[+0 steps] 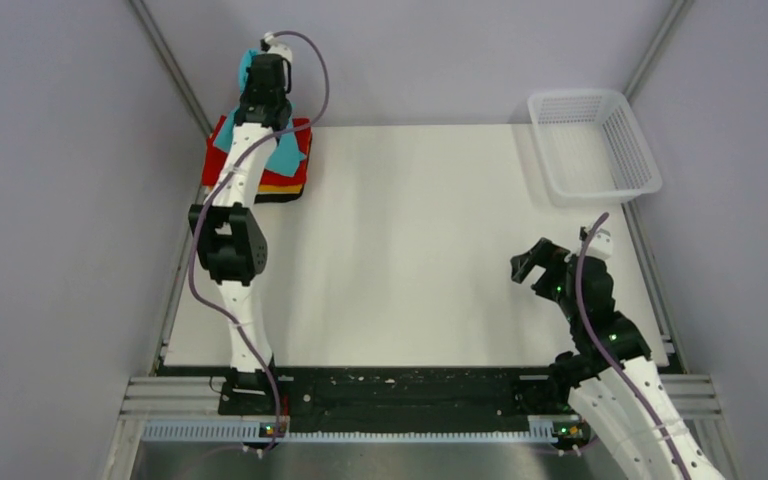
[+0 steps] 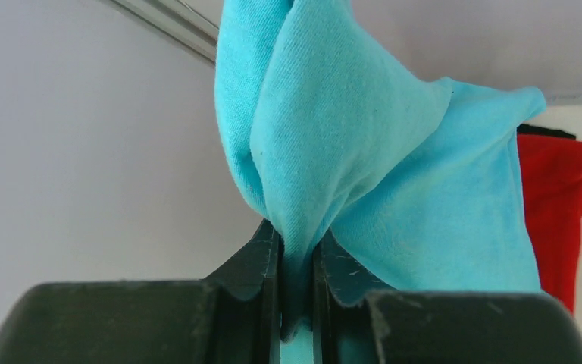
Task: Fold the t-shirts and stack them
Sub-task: Put the neatly folded tshirt into the corner of the board with the left arm
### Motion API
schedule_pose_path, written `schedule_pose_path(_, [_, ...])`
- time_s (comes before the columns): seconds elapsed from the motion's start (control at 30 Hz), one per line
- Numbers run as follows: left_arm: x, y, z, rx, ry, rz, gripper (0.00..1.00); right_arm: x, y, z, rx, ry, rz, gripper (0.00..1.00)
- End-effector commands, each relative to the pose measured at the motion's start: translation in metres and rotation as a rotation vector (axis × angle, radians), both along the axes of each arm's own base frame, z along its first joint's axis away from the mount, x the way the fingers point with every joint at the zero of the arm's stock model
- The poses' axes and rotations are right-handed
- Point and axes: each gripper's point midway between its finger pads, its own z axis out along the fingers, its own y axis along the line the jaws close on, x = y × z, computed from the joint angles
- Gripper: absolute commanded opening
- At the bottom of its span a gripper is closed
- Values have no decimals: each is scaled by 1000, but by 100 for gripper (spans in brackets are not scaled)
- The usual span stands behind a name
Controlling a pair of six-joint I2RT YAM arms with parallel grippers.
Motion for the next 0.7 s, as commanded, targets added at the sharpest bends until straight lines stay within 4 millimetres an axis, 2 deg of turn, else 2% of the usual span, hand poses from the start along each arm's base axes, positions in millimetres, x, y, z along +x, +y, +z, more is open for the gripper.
schedule_pose_path(0.0, [19, 15, -30, -123, 13, -53, 0, 7, -7, 7, -13, -28, -41, 99])
schedule_pose_path(0.13, [29, 39, -54, -132, 26, -8, 0, 8, -10, 5, -19, -21, -56, 99])
schedule_pose_path(0.23, [32, 72, -67, -150, 19, 61, 0, 8, -12, 3, -26, -10, -66, 99])
schedule_pose_path(0.33, [33, 85, -69, -194, -10, 93, 0, 9, -13, 2, -30, -4, -76, 99])
schedule_pose_path(0.43, [33, 74, -52, -234, -45, 51, 0, 8, -13, 1, -32, 2, -74, 99])
schedule_pose_path(0.5, [30, 63, -29, -240, -84, 23, 0, 7, -14, 2, -32, 3, -75, 99])
schedule_pose_path(0.67, [12, 8, 32, -211, -157, -101, 0, 7, -12, 5, -24, -12, -69, 99])
